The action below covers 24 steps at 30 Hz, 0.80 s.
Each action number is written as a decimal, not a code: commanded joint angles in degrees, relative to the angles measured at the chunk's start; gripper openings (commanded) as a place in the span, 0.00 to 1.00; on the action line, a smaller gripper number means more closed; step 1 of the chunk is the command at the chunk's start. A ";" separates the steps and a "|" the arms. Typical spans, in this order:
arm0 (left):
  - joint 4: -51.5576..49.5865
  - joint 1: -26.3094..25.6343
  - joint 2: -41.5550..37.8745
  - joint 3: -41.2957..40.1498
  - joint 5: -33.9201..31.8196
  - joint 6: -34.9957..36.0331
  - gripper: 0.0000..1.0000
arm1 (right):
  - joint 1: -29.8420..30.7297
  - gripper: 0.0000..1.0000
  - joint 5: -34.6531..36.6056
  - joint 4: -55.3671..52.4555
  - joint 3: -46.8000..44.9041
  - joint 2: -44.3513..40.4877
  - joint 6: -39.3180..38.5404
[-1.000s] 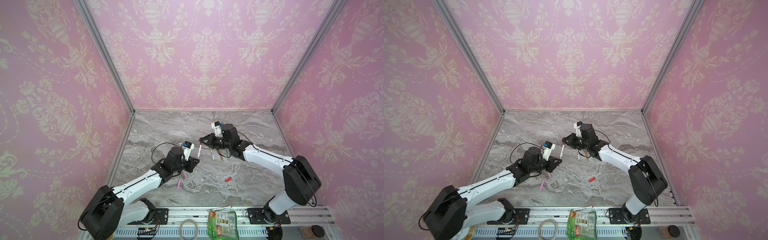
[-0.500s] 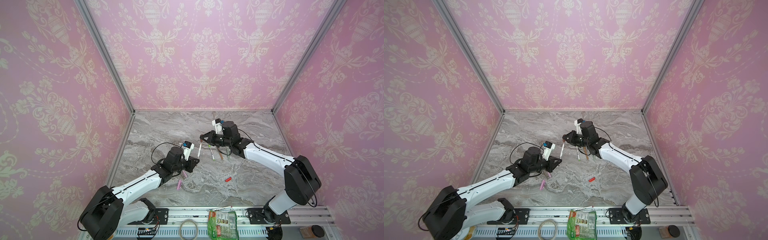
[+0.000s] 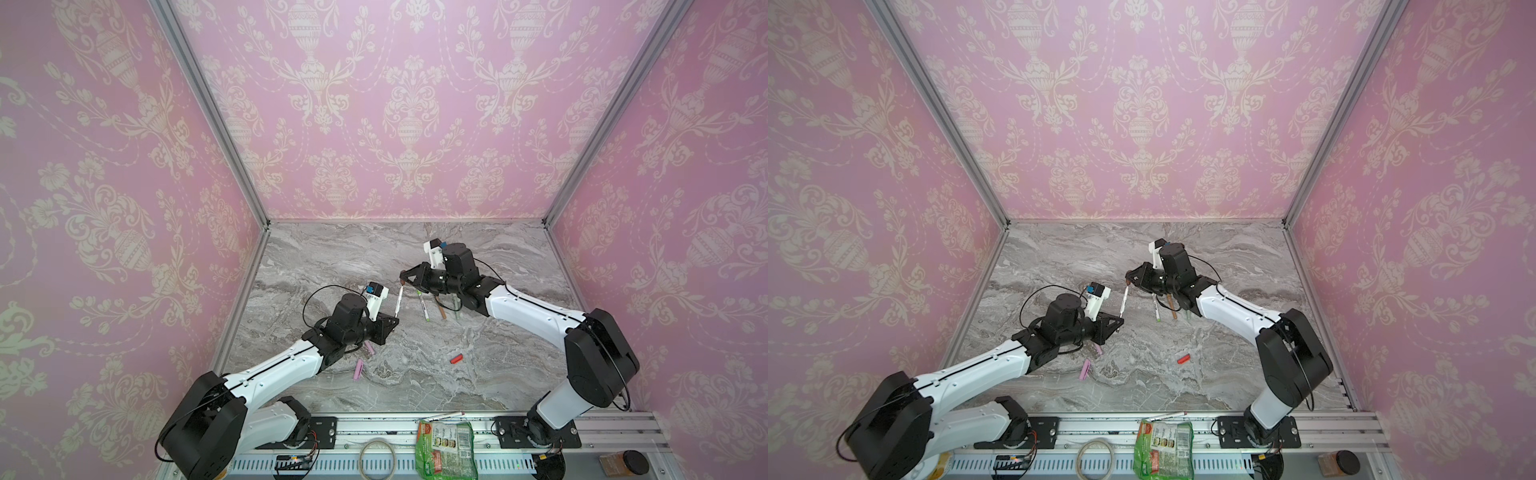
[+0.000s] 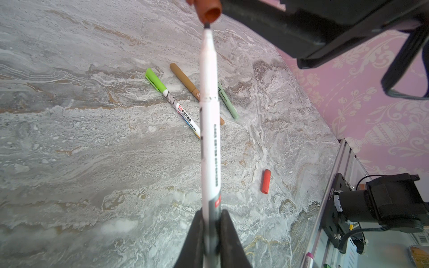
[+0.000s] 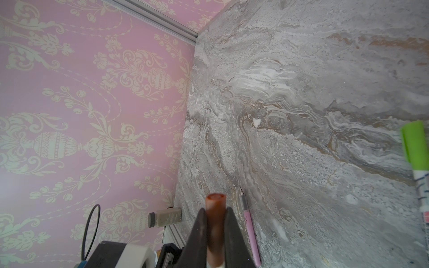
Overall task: Insert pens into pen caps
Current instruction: Put on the pen cap to the pen.
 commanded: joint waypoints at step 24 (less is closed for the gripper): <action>11.40 -0.38 0.48 -0.27 -3.60 -8.01 0.00 | 2.25 0.00 1.17 4.64 -4.18 -1.71 0.25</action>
